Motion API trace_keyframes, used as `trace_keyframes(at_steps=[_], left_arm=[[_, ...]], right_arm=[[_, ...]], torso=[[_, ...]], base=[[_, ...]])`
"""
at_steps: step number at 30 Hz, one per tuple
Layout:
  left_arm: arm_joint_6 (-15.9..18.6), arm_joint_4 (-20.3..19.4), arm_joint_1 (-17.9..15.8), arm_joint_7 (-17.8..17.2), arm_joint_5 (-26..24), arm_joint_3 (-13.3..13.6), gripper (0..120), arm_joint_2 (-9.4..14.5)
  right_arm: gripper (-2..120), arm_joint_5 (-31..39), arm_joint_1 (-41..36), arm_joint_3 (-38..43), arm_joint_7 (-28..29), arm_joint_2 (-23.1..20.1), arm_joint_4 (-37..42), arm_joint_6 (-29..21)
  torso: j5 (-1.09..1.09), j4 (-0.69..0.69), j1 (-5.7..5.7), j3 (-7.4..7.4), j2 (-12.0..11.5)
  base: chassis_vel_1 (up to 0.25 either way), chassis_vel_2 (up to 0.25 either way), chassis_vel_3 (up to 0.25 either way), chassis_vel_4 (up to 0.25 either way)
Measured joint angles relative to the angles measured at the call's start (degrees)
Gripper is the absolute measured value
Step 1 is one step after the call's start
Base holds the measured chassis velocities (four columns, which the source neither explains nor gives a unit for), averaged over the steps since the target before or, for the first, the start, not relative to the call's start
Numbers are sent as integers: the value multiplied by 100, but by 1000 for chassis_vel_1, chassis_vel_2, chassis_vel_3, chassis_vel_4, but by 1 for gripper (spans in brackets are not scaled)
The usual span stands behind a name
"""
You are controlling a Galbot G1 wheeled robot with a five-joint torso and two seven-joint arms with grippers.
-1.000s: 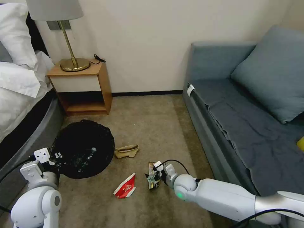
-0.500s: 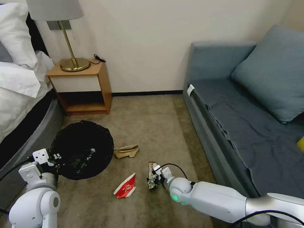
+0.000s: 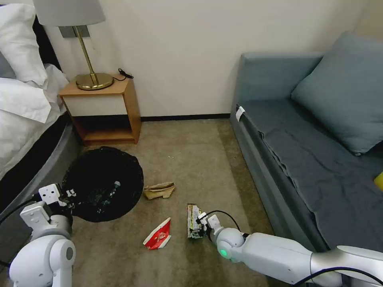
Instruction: Pick up the trash bin, then pick up the garbage on the floor and place it into the trash bin.
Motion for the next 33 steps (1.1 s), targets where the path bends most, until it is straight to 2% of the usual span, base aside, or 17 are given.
trace_keyframes(at_steps=[12,33], left_arm=[[-13,37,-48,10,1,23,3,-34],[-69,29,-11,32,40,40,3,-69]], right_arm=[[100,458,0,-38,164,166,133,8],[100,417,-15,-166,132,804,-775,91]], torso=[[0,0,0,0,0],[0,0,0,0,0]], base=[[0,0,0,0],[0,0,0,0]])
